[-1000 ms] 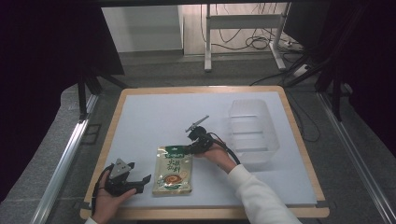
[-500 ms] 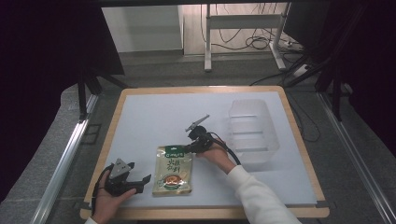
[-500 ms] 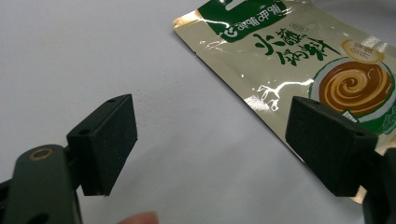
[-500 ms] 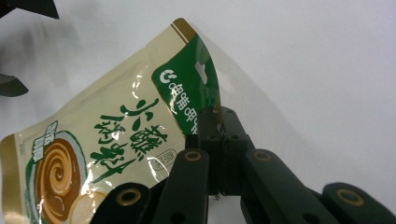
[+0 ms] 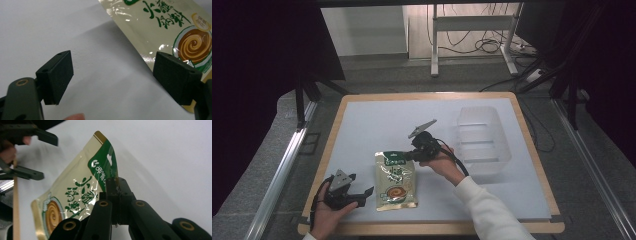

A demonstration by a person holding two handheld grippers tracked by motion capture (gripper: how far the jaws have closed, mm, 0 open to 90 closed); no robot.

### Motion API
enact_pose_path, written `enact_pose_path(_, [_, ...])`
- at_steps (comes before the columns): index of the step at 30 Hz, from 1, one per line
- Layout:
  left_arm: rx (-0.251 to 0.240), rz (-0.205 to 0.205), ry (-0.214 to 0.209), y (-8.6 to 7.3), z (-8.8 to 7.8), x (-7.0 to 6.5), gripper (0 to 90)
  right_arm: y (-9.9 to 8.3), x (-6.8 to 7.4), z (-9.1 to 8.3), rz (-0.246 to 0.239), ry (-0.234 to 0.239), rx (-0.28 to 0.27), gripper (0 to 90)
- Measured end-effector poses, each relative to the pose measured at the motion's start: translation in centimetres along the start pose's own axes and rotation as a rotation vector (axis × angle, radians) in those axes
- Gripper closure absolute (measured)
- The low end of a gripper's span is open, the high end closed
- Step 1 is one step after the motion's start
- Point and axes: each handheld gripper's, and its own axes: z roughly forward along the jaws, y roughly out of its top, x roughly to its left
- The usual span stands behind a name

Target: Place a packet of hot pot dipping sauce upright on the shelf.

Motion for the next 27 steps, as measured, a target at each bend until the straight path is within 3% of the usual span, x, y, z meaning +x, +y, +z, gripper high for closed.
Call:
enact_pose_path(14, [-0.009,-0.002,0.000,0.0,-0.2,0.1,16.8,2.9,3.2,-3.6,-0.129,-0.039,-0.048,89.8])
enact_pose_path(27, [-0.014,-0.004,0.000,0.1,-0.2,0.1,16.8,4.2,3.8,-5.6,-0.169,-0.050,-0.069,89.9])
